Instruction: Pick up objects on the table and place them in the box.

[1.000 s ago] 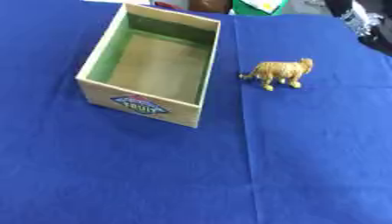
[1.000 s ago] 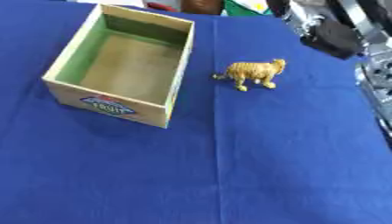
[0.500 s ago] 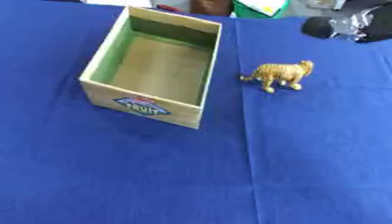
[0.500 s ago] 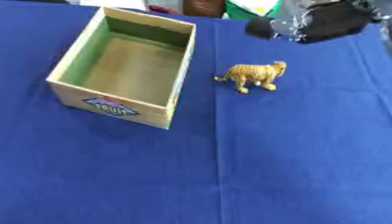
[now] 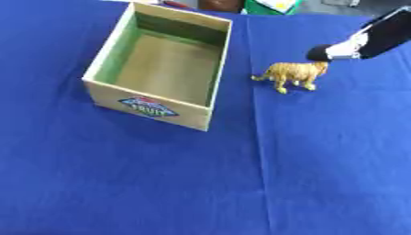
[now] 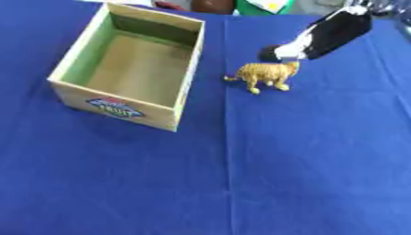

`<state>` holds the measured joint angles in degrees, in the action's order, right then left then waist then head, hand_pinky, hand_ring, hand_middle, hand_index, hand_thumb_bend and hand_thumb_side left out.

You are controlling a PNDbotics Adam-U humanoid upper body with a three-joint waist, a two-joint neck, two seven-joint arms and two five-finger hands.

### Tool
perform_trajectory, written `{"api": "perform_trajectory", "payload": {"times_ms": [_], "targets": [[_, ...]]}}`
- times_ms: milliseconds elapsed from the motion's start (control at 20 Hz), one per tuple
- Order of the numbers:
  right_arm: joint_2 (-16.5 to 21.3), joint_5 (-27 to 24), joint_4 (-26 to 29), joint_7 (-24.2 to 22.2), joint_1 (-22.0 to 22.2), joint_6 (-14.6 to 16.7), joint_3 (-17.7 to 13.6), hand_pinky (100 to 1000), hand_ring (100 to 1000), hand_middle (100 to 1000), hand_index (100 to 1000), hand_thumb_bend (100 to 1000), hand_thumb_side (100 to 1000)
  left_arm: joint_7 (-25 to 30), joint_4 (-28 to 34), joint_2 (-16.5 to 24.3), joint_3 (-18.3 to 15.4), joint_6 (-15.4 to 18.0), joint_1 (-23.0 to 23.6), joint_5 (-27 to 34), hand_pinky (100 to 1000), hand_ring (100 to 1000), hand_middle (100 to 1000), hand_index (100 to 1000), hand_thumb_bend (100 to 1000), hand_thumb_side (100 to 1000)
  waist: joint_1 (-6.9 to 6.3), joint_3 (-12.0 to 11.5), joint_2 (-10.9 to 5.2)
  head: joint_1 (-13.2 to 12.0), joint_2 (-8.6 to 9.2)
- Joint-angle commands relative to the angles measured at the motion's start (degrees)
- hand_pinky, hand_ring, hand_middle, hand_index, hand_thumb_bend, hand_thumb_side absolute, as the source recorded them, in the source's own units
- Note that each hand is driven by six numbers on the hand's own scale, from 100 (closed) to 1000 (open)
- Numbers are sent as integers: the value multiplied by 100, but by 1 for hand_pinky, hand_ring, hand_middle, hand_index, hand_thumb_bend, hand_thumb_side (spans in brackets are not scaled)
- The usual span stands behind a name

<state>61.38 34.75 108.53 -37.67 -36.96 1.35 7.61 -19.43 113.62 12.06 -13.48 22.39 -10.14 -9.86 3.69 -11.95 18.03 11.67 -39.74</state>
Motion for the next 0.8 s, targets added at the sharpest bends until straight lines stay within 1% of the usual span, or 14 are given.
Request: {"api": "perform_trajectory", "payload": {"times_ms": [50, 100, 150, 300, 500, 650, 800], "targets": [[185, 109, -128, -186, -144, 87, 1, 905, 926, 837, 947, 558, 665, 30, 97, 106, 7, 1, -20, 6, 557, 529, 522, 754, 100, 686, -14, 4, -119, 12, -20], [180, 115, -142, -195, -154, 99, 4, 905, 926, 837, 947, 558, 665, 30, 97, 106, 6, 1, -20, 7, 557, 529, 522, 754, 100, 686, -14, 4, -120, 11, -20], [221, 149, -200, -230, -169, 75, 56, 907, 947, 868, 959, 526, 616, 37, 97, 105, 12, -7, -18, 11, 557, 529, 523, 754, 100, 687, -1, -14, -123, 29, -3], [220, 365, -551, -446, -383, -41, 350, 915, 967, 898, 963, 521, 595, 62, 97, 104, 23, -31, -13, 22, 558, 531, 523, 753, 100, 686, 19, -45, -133, 56, 14], [96, 624, -986, -725, -664, 121, 628, 917, 970, 908, 956, 532, 577, 66, 97, 111, 21, -53, -1, 19, 558, 532, 523, 753, 100, 686, 49, -46, -142, 62, 19], [22, 694, -1247, -859, -801, 245, 795, 916, 974, 910, 947, 521, 567, 45, 97, 112, 17, -92, 4, 10, 560, 537, 524, 751, 100, 688, 69, -44, -144, 51, 11], [-71, 703, -1498, -970, -880, 322, 963, 917, 976, 909, 953, 507, 538, 5, 97, 113, 15, -130, 5, -5, 560, 536, 524, 749, 100, 685, 76, -59, -142, 53, 21]]}}
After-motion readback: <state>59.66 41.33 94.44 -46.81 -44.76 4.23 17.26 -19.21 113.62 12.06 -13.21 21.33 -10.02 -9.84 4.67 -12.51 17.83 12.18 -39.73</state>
